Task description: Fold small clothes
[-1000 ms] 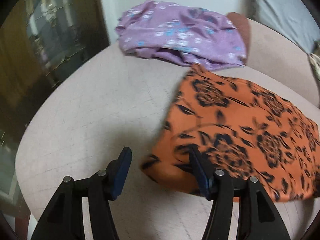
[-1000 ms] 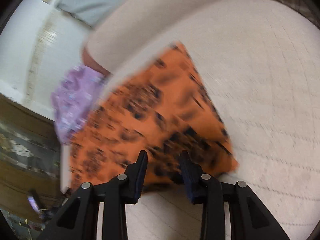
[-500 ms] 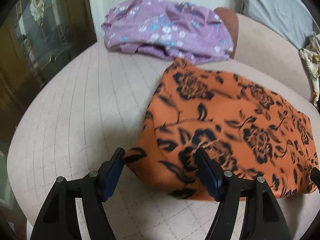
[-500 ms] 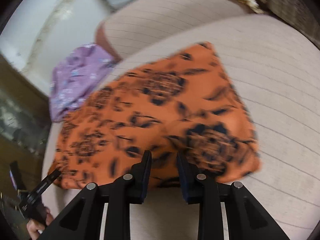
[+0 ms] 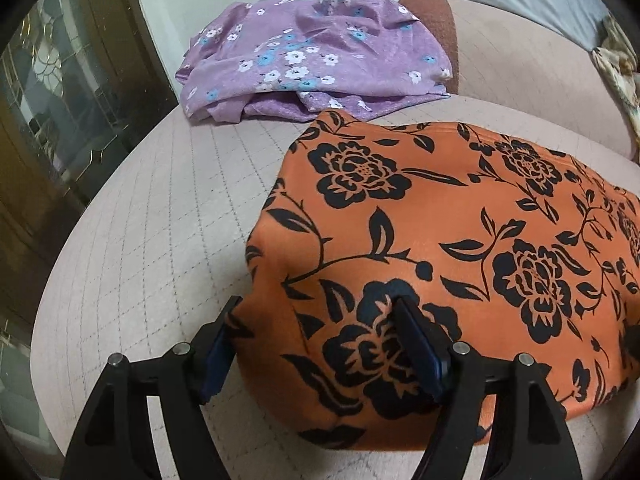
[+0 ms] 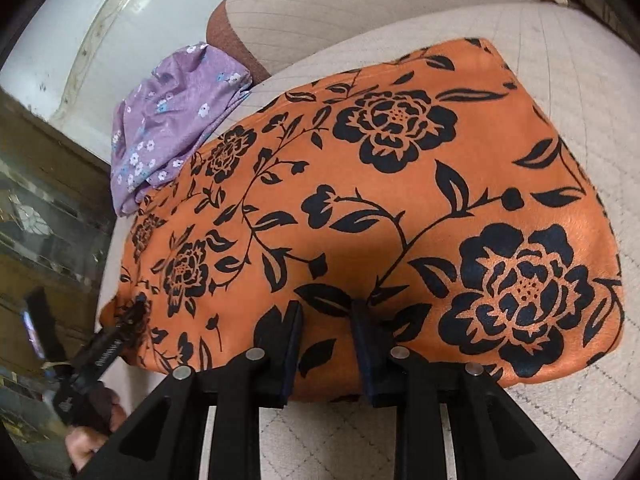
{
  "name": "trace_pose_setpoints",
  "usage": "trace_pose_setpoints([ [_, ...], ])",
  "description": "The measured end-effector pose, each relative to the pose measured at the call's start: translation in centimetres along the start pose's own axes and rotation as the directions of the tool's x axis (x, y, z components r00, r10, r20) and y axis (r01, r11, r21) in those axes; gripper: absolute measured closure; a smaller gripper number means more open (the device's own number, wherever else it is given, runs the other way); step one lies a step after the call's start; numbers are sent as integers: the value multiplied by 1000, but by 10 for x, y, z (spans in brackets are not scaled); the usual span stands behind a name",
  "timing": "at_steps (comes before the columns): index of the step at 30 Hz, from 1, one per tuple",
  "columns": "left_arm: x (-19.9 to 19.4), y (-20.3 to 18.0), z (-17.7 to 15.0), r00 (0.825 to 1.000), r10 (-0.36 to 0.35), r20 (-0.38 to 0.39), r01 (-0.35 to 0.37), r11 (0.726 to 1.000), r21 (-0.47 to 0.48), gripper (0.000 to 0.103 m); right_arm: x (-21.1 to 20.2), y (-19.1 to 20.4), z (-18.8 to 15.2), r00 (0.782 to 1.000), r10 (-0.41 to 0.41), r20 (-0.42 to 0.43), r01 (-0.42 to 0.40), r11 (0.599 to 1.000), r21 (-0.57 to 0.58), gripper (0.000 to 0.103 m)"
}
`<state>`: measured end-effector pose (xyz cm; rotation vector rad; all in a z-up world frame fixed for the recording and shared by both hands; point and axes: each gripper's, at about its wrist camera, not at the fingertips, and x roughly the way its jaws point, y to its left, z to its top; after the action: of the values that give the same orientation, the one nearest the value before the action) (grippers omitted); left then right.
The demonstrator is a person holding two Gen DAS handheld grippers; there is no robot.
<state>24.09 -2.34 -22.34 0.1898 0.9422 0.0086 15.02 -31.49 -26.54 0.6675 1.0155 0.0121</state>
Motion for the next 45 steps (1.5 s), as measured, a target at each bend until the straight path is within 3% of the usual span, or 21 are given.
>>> trace_pose_setpoints([
  [16,7,-7,0,1000,9,23,-10,999,31,19,3,-9,7,997,56,-43,-55,998,33,74],
  [45,16,2,-3,999,-23,29,22,999,23,8,3,-8,6,998,58,-36,-56,998,42,74],
])
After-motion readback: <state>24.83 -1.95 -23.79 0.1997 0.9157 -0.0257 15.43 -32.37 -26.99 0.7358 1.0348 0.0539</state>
